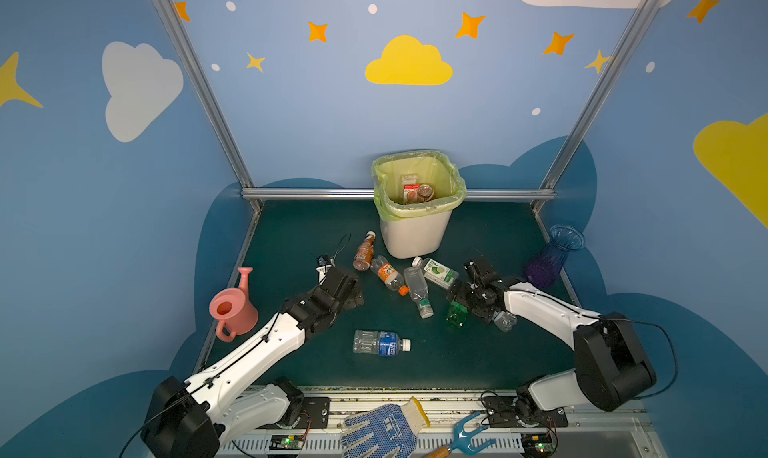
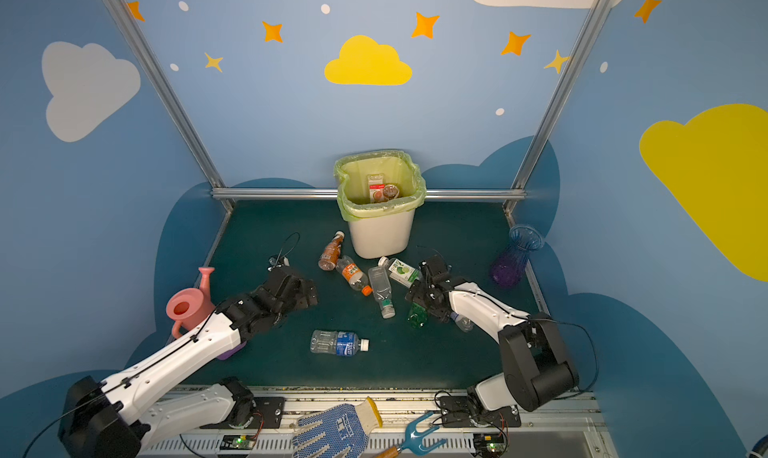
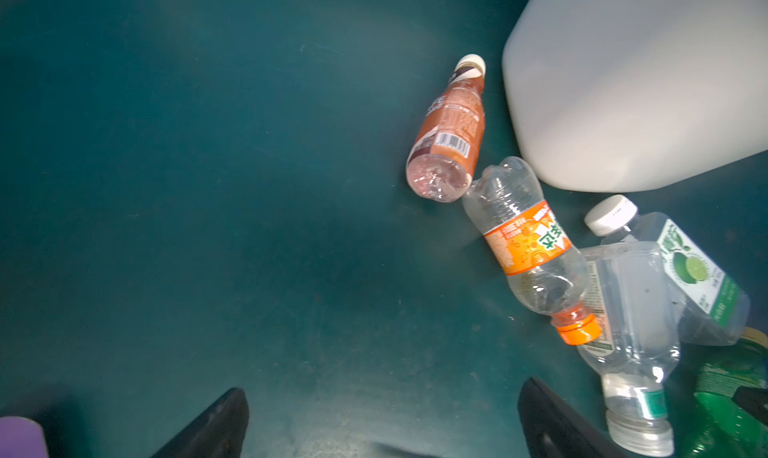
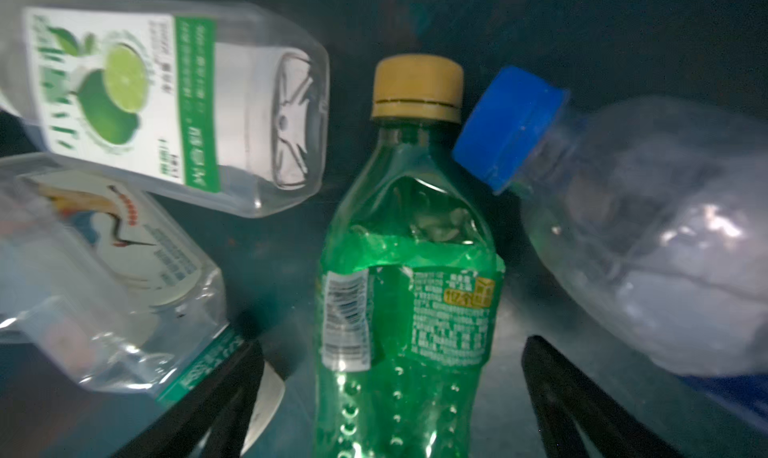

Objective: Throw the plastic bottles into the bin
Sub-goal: 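Close the right gripper on the yellow-capped green bottle and lift it, then carry the green bottle over the bin with the right gripper and release it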

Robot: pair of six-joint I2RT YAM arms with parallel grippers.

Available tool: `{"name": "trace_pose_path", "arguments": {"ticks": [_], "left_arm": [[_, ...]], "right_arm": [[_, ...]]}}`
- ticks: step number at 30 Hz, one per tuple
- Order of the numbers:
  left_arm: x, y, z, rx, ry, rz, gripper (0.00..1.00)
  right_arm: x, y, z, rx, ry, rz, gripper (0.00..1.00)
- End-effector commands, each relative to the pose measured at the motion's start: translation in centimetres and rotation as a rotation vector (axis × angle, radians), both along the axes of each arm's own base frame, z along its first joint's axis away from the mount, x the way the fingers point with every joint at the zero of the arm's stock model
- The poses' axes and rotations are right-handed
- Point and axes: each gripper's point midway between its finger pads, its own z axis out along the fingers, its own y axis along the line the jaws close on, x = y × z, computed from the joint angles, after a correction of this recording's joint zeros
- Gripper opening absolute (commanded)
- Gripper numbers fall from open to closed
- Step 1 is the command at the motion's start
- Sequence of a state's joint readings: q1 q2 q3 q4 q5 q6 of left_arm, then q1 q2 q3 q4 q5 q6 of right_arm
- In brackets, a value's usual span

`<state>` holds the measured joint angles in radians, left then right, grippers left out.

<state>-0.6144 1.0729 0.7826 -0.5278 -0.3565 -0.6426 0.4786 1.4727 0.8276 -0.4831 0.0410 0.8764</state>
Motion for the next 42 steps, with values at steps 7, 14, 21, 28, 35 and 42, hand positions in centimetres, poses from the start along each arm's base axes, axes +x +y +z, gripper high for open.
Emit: {"name": "trace_pose_path", "arguments": {"ticks": [7, 14, 21, 28, 35, 42], "left_arm": [[-0.8, 2.4, 0.1, 0.051, -0.041, 0.039, 1.00], [-1.3, 3.5, -0.3, 0.065, -0.040, 0.055, 1.00], [-1.3, 3.6, -0.2, 0.053, -0.048, 0.058, 1.00], [-1.1, 3.7, -0.3, 0.050, -0.051, 0.069, 1.00], [-0.3, 4.4, -0.6, 0.038, -0.050, 0.113, 1.00], [0.7, 4.4, -0.8, 0.018, -0.046, 0.116, 1.00]], "right_arm": [[0.1, -0.4, -1.3, -0.099, 0.081, 0.032, 0.93], [0.3, 0.2, -1.9, -0.095, 0.094, 0.042, 0.72], [0.5, 0.5, -0.7, -0.074, 0.059, 0.048, 0.60], [1.4, 0.7, 5.5, -0.038, -0.111, 0.083, 0.57], [4.5, -2.7, 23.3, -0.119, -0.619, 0.112, 0.58], [4.7, -6.0, 45.4, -0.096, -1.171, 0.122, 0.57]]}}
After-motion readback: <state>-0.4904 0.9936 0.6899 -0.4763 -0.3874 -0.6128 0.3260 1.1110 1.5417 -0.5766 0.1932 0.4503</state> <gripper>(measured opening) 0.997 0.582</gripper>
